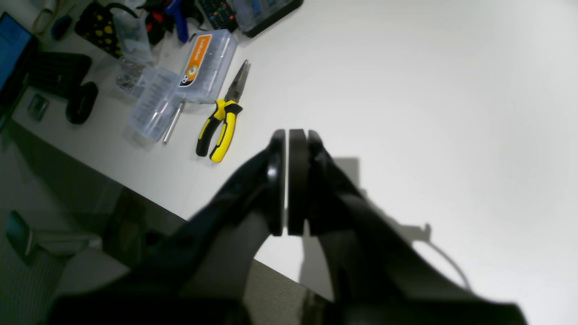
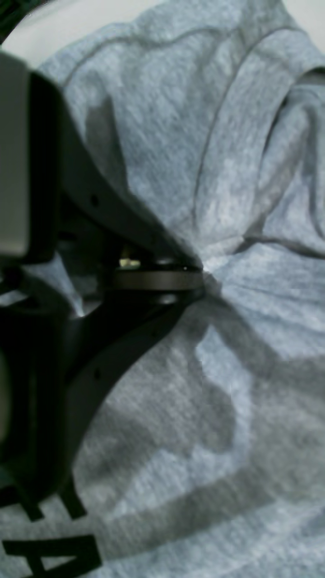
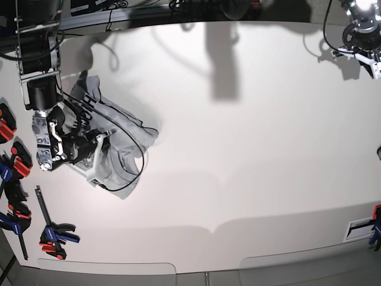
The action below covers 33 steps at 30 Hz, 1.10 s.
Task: Fold the T-shirt properly
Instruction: 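Drag the shirt with the right gripper toward the right arm's side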
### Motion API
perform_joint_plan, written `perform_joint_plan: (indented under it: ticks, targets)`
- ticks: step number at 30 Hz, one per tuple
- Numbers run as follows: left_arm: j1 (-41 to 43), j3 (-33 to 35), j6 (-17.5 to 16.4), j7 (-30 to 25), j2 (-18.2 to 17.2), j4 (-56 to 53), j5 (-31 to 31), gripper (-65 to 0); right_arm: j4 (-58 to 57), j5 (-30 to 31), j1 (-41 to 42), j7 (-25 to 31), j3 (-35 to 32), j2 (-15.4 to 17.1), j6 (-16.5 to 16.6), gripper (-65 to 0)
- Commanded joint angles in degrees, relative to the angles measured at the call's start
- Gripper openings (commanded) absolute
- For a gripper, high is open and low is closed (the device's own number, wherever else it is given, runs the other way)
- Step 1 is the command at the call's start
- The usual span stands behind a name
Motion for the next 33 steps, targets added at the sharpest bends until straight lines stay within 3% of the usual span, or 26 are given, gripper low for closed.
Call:
perform_joint_plan:
  ticks: [1, 7, 13, 22, 27, 33]
  targets:
    - [0.3, -0.5, 0.0, -1.4, -0.8, 1.0, 0.7, -65.0, -0.4, -2.6, 0.0, -3.5, -0.1, 0.6, -0.3, -65.0]
    - [0.3, -0.5, 0.0, -1.4, -0.8, 1.0, 0.8, -65.0, -0.5, 1.3, -1.9, -8.9, -0.1, 0.6, -0.3, -65.0]
    - [0.3, -0.5, -0.6, -1.4, -0.8, 1.0, 0.8, -65.0, -0.5, 1.7, -4.6, -11.3, 2.0, 0.6, -6.5, -65.0]
    - [0.3, -0.5, -0.7, -1.4, -0.8, 1.0, 0.8, -65.0, -0.5, 1.7, -11.9, -14.6, 21.3, 0.6, -10.7, -65.0]
    - [0.3, -0.5, -2.2, -1.4, -0.8, 1.0, 0.8, -65.0, -0.5, 1.8, -16.2, -17.1, 31.3, 0.6, -10.6, -65.0]
    - [0.3, -0.5, -2.8, -1.4, -0.8, 1.0, 0.7, -65.0, -0.4, 2.6, -19.4, -18.6, 37.6, 0.6, -7.4, -65.0]
